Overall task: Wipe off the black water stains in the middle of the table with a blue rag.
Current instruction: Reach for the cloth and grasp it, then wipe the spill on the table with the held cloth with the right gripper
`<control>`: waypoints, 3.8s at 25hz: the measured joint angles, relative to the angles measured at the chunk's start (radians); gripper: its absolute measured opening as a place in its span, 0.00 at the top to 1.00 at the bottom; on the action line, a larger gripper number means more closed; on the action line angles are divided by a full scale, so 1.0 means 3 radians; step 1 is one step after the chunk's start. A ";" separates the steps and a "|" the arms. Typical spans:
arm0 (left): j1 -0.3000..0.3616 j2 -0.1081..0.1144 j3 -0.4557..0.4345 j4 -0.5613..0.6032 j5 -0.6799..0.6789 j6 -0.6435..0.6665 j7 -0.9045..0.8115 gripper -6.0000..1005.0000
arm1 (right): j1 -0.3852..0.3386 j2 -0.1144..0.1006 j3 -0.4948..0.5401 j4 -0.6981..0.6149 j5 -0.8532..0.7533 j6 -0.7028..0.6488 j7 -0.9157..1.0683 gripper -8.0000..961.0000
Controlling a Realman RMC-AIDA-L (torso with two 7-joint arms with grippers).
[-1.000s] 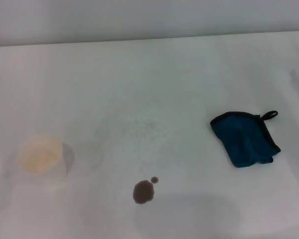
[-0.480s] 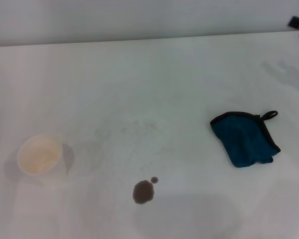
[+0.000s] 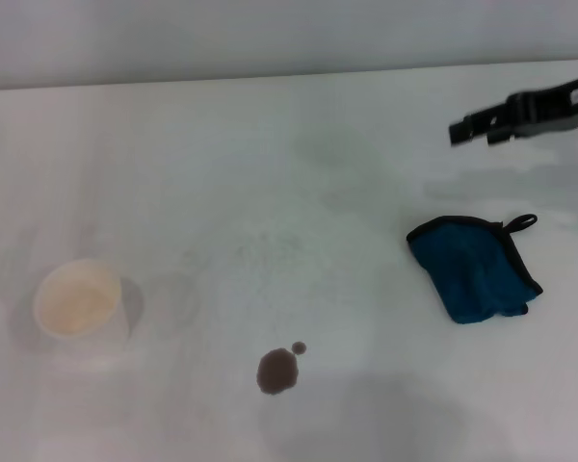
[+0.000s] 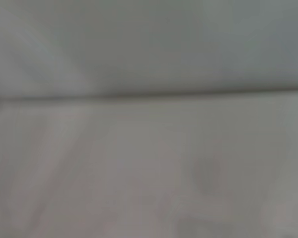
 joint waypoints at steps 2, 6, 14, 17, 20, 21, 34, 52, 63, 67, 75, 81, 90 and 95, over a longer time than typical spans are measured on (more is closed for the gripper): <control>-0.0041 0.0001 0.0000 -0.0001 -0.0055 0.0002 0.0000 0.12 | 0.0033 0.0163 -0.0140 -0.0414 -0.0429 0.0098 0.0250 0.24; -0.0114 0.0005 0.0000 -0.0010 -0.0110 0.0007 0.0000 0.12 | -0.0024 0.0192 -0.0863 -0.0830 -0.0689 0.0033 0.0842 0.24; -0.0234 0.0012 0.0000 -0.0126 -0.0146 0.0039 0.0000 0.12 | -0.0021 0.0194 -0.1717 -0.0849 -0.0796 -0.0148 0.1581 0.24; -0.0285 0.0015 0.0000 -0.0147 -0.0206 0.0043 0.0000 0.12 | 0.0005 0.0202 -0.1939 -0.0808 -0.0965 -0.0140 0.1824 0.25; -0.0361 0.0014 0.0000 -0.0211 -0.0289 0.0026 0.0000 0.12 | 0.0042 0.0202 -0.2111 -0.0741 -0.1082 -0.0130 0.2050 0.25; -0.0361 0.0014 0.0000 -0.0211 -0.0289 0.0026 0.0000 0.12 | 0.0048 0.0200 -0.2140 -0.0717 -0.1107 -0.0128 0.2094 0.25; -0.0486 0.0018 0.0000 -0.0302 -0.0301 -0.0010 0.0000 0.12 | 0.0202 0.0212 -0.2301 -0.0054 -0.1318 -0.0250 0.2285 0.27; -0.0558 0.0020 0.0000 -0.0363 -0.0434 -0.0153 0.0000 0.13 | 0.0541 0.0218 -0.2509 0.0485 -0.1430 -0.0362 0.2338 0.52; -0.0601 0.0022 0.0000 -0.0387 -0.0444 -0.0236 0.0000 0.13 | 0.0579 0.0225 -0.2586 0.0447 -0.1428 -0.0299 0.2358 0.80; -0.0617 0.0022 0.0000 -0.0386 -0.0470 -0.0249 0.0000 0.13 | 0.0584 0.0232 -0.2680 0.0328 -0.1386 -0.0255 0.2402 0.90; -0.0666 0.0026 0.0000 -0.0392 -0.0474 -0.0250 0.0000 0.13 | 0.0608 0.0244 -0.3109 0.0114 -0.1047 -0.0331 0.2591 0.91; -0.0704 0.0027 0.0015 -0.0427 -0.0475 -0.0251 0.0000 0.13 | 0.0821 0.0245 -0.3645 0.0280 -0.0515 -0.0639 0.2646 0.91; -0.0727 0.0027 0.0005 -0.0441 -0.0475 -0.0255 0.0000 0.12 | 0.1208 0.0244 -0.4373 0.0403 0.0164 -0.0909 0.2688 0.91; -0.0759 0.0027 0.0019 -0.0442 -0.0475 -0.0255 0.0000 0.12 | 0.1424 0.0245 -0.4808 0.0382 0.0528 -0.1001 0.2717 0.92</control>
